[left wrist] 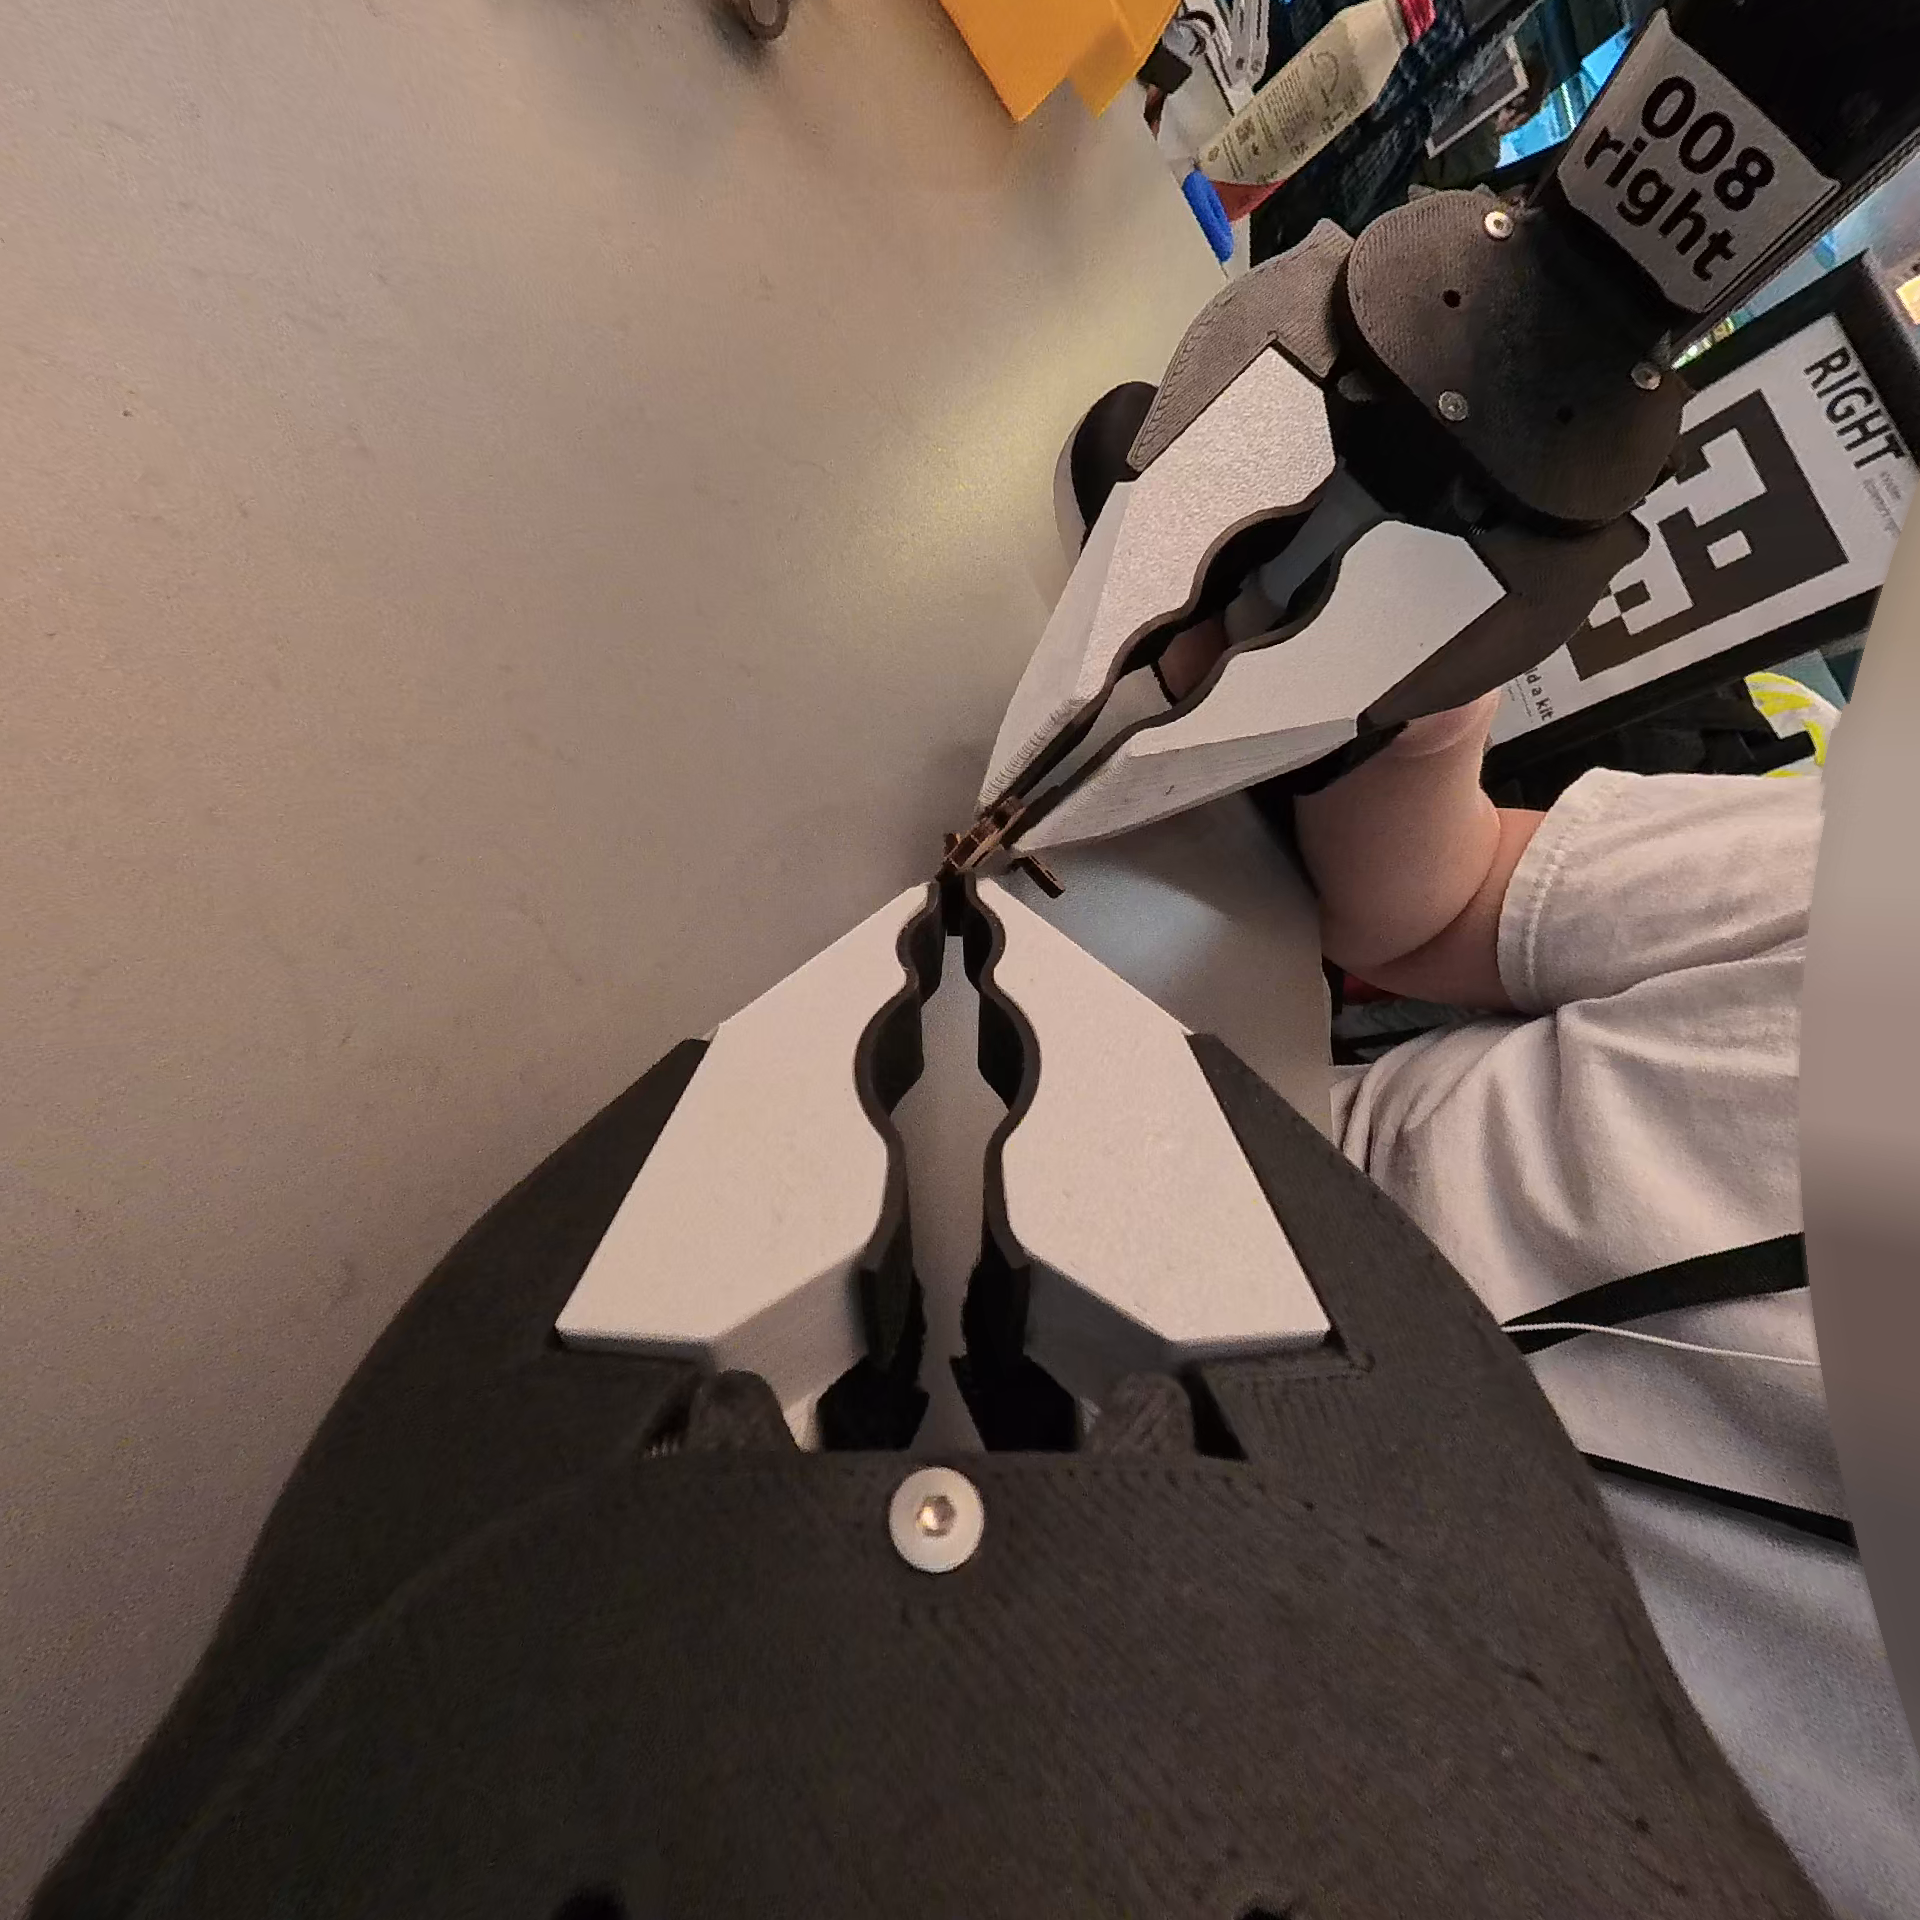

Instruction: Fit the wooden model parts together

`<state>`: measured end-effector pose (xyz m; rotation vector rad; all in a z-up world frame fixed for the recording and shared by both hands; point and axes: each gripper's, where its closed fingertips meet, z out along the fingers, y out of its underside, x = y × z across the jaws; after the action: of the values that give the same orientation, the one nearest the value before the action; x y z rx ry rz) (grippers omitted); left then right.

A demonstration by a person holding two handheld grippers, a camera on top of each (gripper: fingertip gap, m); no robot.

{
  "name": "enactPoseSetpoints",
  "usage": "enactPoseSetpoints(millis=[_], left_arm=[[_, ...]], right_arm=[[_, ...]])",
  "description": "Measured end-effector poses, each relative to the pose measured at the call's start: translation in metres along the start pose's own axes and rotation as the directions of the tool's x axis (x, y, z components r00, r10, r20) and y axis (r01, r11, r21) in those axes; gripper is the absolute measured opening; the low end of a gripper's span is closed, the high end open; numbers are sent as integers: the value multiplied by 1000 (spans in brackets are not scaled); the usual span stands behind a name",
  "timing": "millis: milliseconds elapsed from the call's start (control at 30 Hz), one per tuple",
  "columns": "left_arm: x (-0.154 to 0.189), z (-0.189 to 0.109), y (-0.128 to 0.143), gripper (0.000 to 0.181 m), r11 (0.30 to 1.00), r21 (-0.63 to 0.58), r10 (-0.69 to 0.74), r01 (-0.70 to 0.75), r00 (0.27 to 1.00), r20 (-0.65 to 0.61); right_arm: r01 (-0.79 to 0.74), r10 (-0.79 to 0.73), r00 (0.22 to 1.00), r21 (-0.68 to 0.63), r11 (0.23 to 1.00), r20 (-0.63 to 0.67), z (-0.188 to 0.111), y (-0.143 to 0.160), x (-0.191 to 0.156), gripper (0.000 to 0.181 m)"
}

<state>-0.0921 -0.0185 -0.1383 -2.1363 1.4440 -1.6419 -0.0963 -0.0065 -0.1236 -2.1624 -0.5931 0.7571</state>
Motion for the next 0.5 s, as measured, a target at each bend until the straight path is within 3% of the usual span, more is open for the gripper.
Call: enactPoseSetpoints(millis=[333, 500], left_arm=[[2, 0, 0, 0, 1000, 2, -7, 7, 1000, -18], [6, -3, -5, 0, 999, 39, -24, 26, 998, -59]], right_arm=[[24, -24, 1000, -7, 1000, -6, -1, 1, -1, 2], [-42, 40, 999, 40, 998, 37, -3, -5, -2, 2]])
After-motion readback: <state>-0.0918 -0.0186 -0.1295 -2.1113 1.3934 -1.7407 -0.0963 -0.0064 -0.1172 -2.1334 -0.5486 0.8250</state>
